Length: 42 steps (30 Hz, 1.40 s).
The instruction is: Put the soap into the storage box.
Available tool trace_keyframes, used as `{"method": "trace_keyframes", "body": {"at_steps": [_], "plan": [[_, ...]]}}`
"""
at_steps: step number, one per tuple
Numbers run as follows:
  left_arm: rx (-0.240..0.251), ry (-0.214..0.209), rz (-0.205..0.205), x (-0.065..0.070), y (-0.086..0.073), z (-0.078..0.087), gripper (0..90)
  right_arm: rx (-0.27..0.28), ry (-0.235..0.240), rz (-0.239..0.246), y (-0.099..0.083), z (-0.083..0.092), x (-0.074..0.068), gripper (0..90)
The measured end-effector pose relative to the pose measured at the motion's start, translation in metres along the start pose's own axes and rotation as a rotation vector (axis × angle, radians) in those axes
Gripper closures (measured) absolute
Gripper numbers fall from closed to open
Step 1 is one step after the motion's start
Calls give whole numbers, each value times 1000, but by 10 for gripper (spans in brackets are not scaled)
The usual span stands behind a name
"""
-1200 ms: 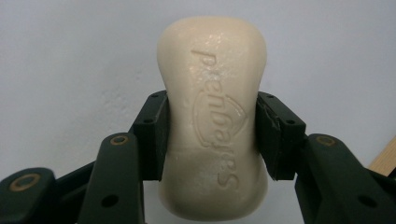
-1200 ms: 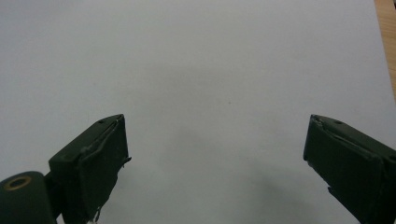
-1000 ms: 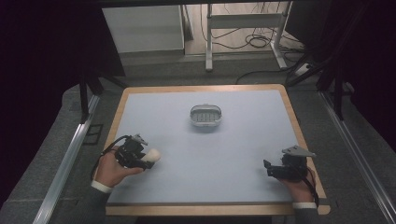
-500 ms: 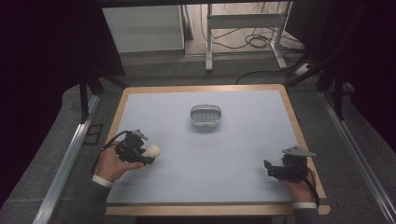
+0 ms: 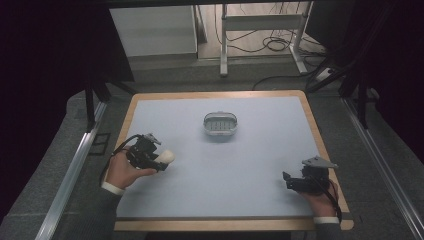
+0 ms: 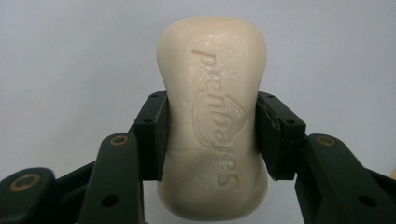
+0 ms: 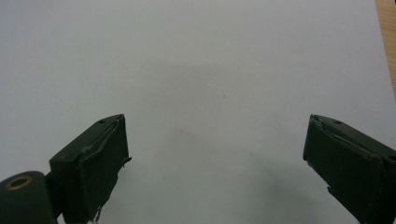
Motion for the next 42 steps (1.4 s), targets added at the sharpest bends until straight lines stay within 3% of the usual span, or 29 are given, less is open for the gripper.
{"method": "trace_keyframes", "body": {"at_steps": [18, 42], "plan": [[1, 3, -12, -3, 14, -1, 497, 12, -5, 11, 0, 0, 0, 65], [-4, -5, -28, -8, 45, -11, 497, 4, -5, 15, -1, -2, 0, 65]]}}
Point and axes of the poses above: each handheld gripper's, and its own axes: z roughly backward along the jaws, y roughly out of its top, x roughly to its right, the point moved 6 cm from there along -z, roughly forward along the jaws
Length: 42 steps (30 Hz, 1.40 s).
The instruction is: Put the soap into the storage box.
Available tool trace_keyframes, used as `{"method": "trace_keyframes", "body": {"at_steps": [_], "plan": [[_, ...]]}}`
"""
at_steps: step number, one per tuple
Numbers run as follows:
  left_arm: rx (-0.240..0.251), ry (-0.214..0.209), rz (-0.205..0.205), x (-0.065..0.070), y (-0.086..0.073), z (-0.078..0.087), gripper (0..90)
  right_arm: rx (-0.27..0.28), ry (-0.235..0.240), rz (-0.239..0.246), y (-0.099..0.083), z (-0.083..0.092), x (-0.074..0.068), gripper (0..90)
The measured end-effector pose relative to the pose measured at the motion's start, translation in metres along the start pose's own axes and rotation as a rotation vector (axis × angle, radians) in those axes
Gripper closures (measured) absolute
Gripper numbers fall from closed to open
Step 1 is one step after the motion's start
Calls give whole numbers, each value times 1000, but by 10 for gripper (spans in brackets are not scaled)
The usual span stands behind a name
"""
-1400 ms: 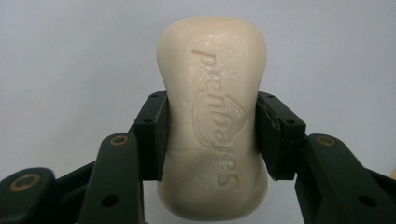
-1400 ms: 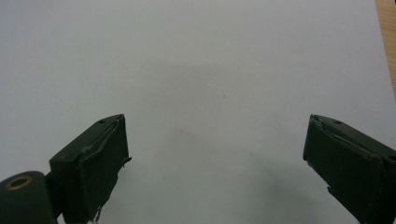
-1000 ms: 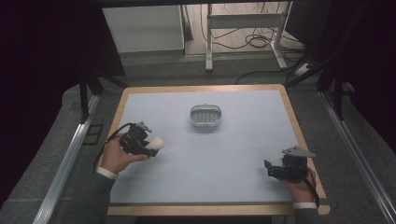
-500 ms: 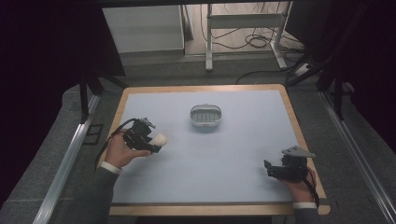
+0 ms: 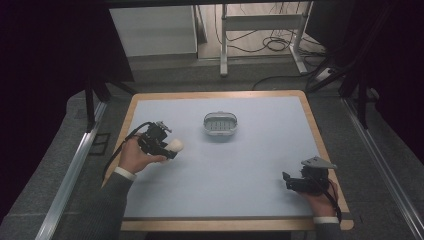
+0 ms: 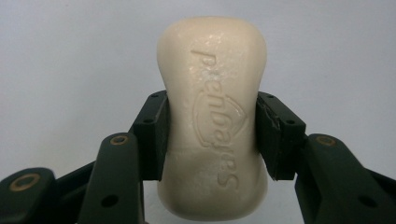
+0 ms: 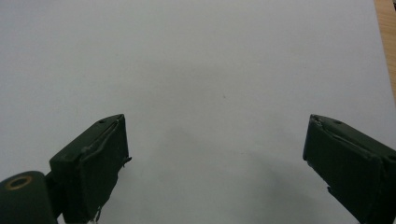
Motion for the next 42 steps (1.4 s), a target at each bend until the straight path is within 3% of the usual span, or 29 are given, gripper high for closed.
{"method": "trace_keyframes", "body": {"at_steps": [16, 28, 42], "plan": [[-1, 7, -9, -1, 17, -5, 497, 1, 2, 4, 0, 0, 0, 65], [-1, 11, 7, -8, 24, -8, 497, -5, 3, 7, -1, -1, -1, 65], [2, 17, -27, -5, 44, -7, 497, -9, -5, 1, -2, -2, 0, 66]]}}
Point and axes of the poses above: each handheld gripper's, and its own axes: z roughly backward along the jaws, y roughly out of its top, x roughly to its right, the point moved 6 cm from there along -z, roughly forward along the jaws
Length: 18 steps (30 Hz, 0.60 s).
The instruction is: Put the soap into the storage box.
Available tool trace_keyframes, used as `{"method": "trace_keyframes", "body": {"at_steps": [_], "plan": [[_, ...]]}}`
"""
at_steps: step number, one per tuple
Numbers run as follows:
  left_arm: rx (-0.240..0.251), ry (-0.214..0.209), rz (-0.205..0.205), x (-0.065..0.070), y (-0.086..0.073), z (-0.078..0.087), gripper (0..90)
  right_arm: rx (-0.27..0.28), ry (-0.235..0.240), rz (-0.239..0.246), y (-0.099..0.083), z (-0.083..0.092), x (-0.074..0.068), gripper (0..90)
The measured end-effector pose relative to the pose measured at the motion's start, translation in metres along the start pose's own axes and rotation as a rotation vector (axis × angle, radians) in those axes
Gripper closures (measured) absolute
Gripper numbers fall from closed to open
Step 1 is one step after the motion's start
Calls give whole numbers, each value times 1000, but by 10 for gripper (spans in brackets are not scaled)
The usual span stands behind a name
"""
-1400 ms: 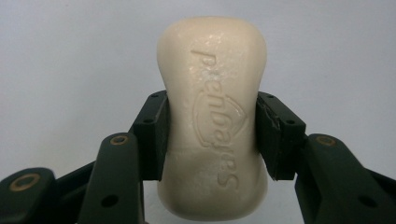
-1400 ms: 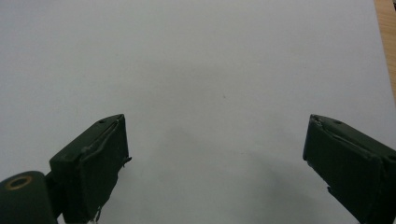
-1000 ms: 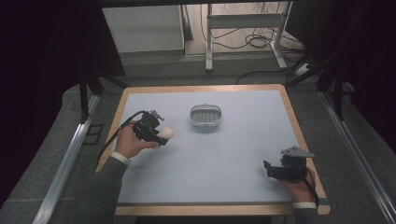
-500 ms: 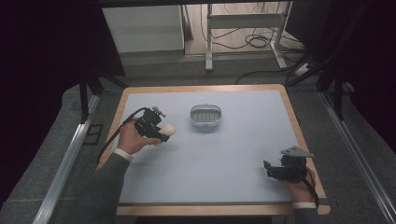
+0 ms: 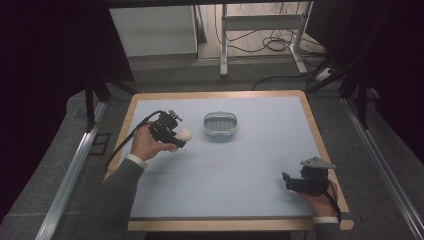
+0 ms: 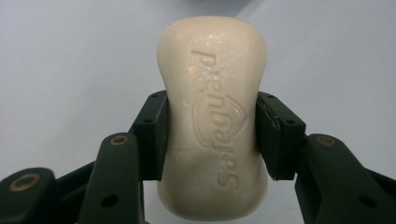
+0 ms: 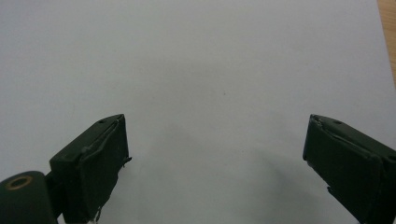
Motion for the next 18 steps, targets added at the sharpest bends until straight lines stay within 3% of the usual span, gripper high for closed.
{"method": "trace_keyframes", "body": {"at_steps": [18], "plan": [[9, 4, -16, 0, 17, 0, 497, -2, 3, 2, -1, -1, 1, 66]]}}
Point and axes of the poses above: each handheld gripper's, and its own axes: z roughly backward along the jaws, y roughly out of its top, x roughly to its right, the point moved 6 cm from there along -z, roughly forward along the jaws
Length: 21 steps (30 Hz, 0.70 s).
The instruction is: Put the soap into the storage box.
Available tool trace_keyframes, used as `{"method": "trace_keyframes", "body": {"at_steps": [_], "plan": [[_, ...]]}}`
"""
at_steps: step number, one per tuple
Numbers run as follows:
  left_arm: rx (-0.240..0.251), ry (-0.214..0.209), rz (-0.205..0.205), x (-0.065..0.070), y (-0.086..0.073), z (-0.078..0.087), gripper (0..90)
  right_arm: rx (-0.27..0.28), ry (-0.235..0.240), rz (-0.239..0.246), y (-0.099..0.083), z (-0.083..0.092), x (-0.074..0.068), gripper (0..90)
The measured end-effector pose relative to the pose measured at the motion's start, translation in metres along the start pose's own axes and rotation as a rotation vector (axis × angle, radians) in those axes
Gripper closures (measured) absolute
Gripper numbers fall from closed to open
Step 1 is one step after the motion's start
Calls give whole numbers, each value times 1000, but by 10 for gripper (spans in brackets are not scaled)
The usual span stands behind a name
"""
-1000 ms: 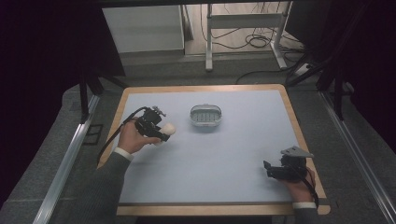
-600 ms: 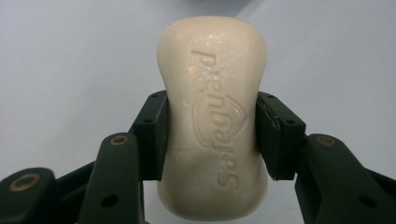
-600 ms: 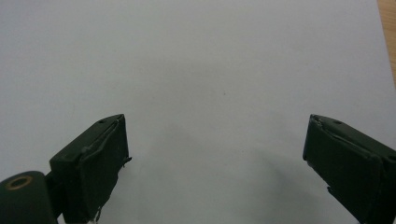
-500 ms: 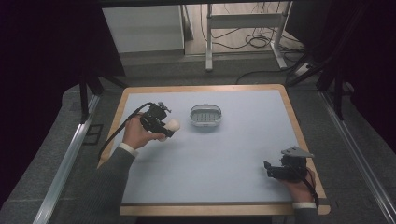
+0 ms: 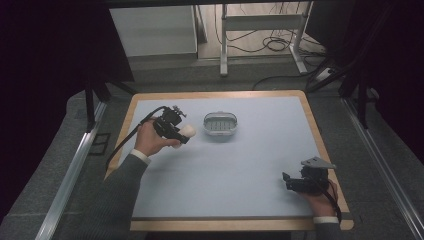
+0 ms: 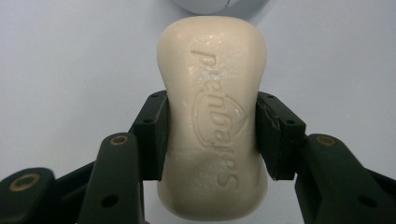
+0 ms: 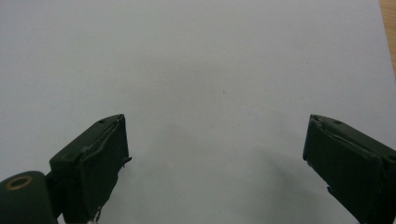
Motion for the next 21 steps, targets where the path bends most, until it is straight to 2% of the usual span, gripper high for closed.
{"method": "trace_keyframes", "body": {"at_steps": [8, 12, 21], "plan": [[2, 10, -6, -1, 11, -3, 497, -1, 0, -2, 0, 0, 0, 66], [8, -6, -1, -1, 17, -6, 498, -2, -2, -2, -1, 0, 1, 65], [-6, 7, -10, -4, 20, -9, 497, -1, -4, -2, -1, 0, 2, 66]]}}
Point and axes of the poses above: each handheld gripper's, and its own axes: z roughly backward along the jaws, y roughly out of its top, x roughly to its right, the point moved 6 cm from there along -z, roughly forward along the jaws
